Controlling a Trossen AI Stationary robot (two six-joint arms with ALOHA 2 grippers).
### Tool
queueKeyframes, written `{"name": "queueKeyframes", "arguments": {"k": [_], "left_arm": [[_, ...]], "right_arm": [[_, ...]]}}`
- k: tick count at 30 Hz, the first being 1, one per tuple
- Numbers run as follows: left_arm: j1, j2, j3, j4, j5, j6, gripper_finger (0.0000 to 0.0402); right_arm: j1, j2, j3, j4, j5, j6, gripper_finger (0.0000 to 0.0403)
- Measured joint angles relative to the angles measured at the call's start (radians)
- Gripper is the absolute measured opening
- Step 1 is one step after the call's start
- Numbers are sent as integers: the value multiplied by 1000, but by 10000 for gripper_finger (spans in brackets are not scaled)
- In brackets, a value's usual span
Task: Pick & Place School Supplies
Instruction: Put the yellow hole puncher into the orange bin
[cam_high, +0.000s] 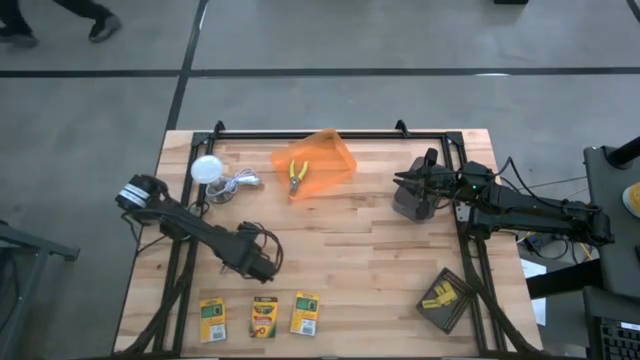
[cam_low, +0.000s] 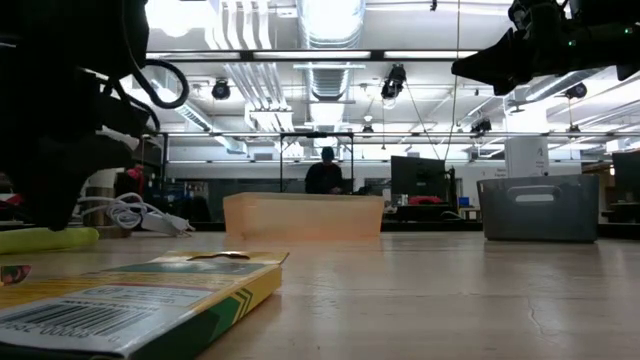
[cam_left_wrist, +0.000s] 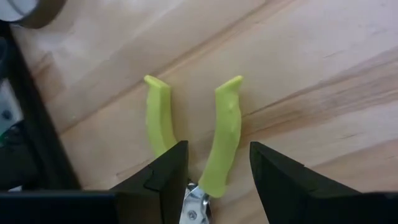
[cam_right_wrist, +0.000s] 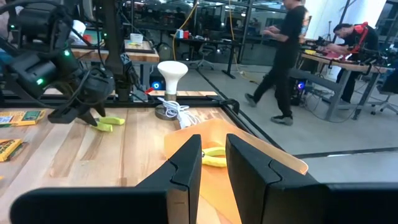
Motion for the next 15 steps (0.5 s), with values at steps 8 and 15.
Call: {"name": "queueKeyframes", "arguments": {"k": [8,15], "left_arm": [[39,-77,-125,130,26,77,177],[81,-138,-231,269,57,125,177]], "right_arm": [[0,0,0,0,0,0,68],[1,0,0,0,0,0,68]]}}
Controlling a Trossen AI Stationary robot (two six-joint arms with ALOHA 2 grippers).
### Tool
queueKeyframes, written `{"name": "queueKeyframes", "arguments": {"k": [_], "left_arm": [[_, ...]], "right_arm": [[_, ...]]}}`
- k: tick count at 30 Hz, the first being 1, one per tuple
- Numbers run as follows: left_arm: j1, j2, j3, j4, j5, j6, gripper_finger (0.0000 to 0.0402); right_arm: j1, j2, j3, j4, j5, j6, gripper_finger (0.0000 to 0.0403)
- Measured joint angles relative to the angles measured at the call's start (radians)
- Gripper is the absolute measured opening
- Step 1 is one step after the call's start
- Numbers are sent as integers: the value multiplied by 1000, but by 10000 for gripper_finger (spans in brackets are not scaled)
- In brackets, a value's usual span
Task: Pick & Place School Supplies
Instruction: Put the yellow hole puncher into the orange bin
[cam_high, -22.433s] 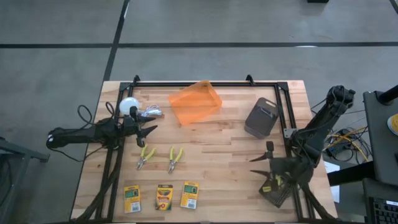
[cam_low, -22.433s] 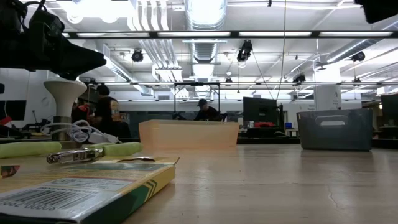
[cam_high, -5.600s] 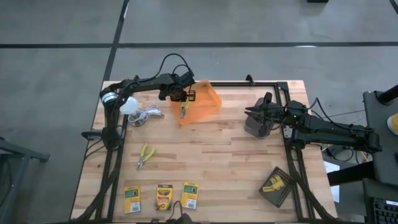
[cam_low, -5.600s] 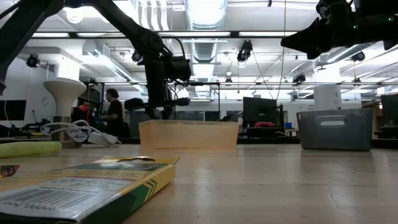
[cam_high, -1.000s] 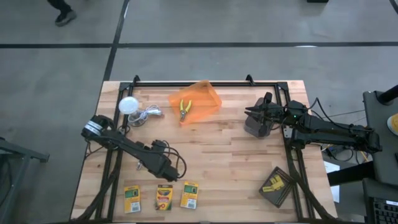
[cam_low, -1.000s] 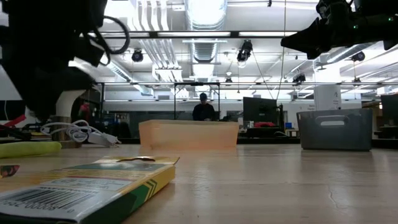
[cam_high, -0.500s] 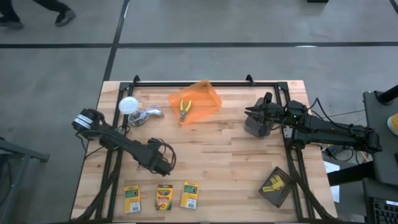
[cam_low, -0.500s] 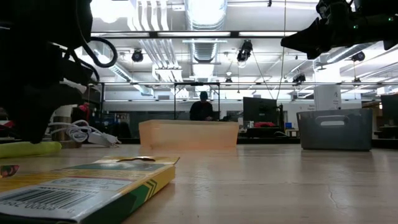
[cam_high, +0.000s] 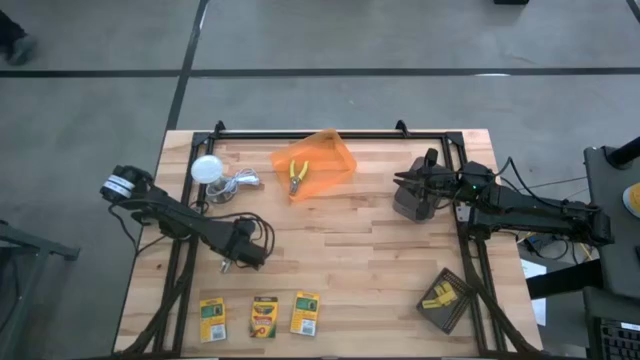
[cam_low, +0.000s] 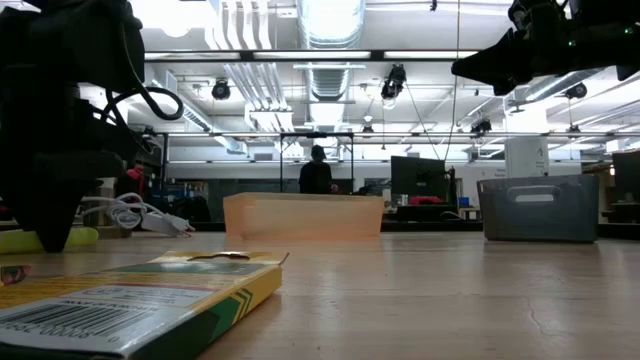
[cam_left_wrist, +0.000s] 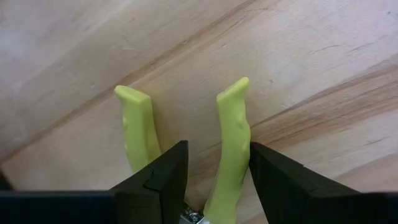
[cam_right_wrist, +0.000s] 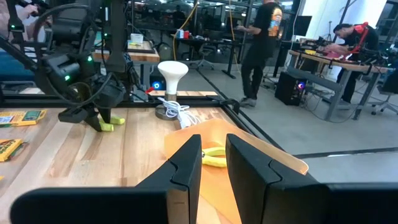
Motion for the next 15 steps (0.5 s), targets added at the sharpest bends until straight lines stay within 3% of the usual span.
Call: {"name": "queueKeyframes", "arguments": {"k": [7,15], "left_arm": [[5,-56,-33,37,3,3,164],[6,-58,-35,61,2,12,91]], "right_arm": [[0,0,0,0,0,0,68],[0,0,0,0,0,0,68]]}}
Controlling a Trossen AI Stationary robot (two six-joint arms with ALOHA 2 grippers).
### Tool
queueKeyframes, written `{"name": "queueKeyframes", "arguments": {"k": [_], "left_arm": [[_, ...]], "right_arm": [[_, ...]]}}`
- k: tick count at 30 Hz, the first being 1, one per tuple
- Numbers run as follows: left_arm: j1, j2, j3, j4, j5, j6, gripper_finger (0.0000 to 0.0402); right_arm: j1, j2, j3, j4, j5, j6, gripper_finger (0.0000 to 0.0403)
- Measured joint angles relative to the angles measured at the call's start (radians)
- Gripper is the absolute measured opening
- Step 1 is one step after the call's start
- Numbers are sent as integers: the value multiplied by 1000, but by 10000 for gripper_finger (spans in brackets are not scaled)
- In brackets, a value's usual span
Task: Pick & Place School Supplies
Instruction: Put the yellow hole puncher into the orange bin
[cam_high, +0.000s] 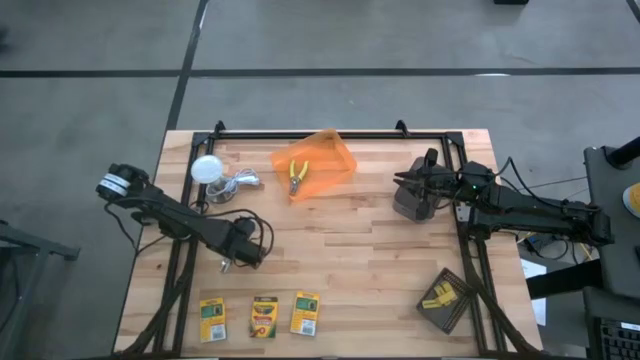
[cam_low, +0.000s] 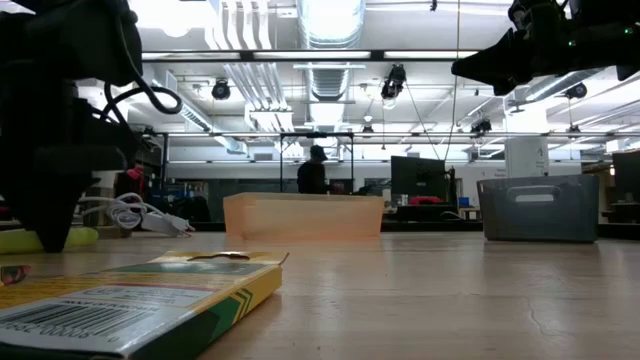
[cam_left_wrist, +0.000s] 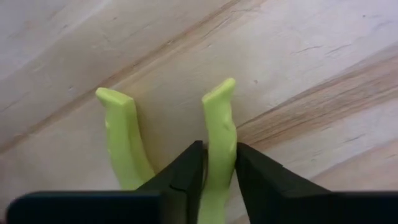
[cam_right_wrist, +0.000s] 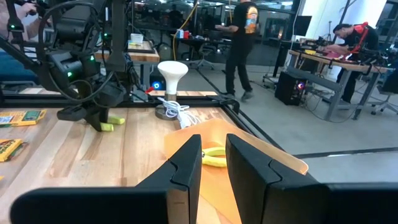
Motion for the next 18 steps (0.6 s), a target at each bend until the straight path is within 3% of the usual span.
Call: {"name": "queueKeyframes", "arguments": {"k": [6,18], "left_arm": [[0,0,0,4,-1,1,49],[2,1,33,24,-39,34,57]], "right_arm": [[0,0,0,0,0,0,68],[0,0,0,0,0,0,68]]}}
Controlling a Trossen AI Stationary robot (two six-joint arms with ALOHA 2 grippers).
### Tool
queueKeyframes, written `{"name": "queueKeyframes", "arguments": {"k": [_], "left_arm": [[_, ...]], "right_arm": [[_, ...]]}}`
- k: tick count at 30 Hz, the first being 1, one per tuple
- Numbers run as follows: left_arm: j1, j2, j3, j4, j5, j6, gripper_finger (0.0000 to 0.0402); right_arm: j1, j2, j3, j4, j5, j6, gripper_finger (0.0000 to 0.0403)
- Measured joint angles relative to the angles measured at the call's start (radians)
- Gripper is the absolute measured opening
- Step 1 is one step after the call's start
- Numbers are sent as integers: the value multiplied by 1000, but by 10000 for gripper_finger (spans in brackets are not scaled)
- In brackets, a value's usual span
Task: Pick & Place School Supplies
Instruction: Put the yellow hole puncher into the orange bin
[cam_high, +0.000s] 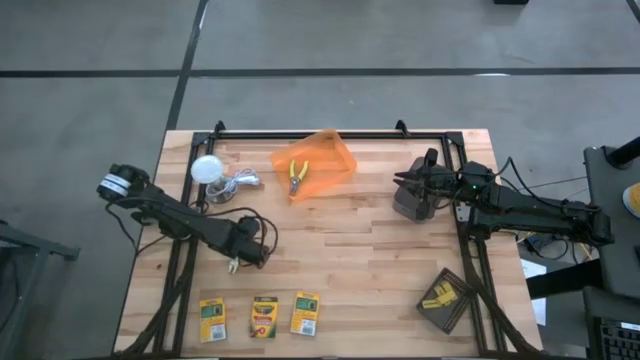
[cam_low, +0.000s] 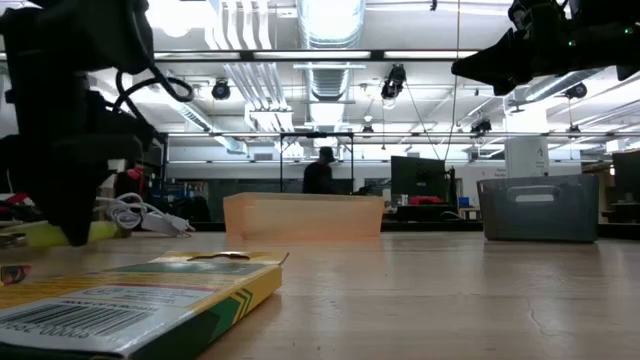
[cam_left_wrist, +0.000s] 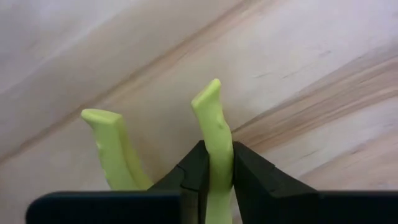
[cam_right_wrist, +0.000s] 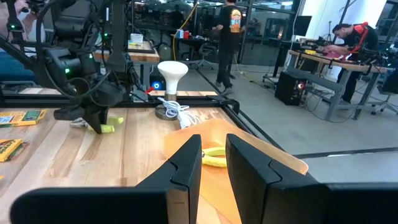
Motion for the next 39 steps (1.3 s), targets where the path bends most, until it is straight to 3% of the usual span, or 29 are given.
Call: {"name": "queueKeyframes", "arguments": {"k": [8,18,28,39], "left_arm": [[-1,0,104,-99,-127,19,56],[24,0,285,-120,-380,155,56],[192,0,378,-11,-428,371,56],[410,0,378,351,-398,677,56]], "right_arm": [[0,0,0,0,0,0,68],[0,0,0,0,0,0,68],[0,0,0,0,0,0,68],[0,0,0,0,0,0,68]]}}
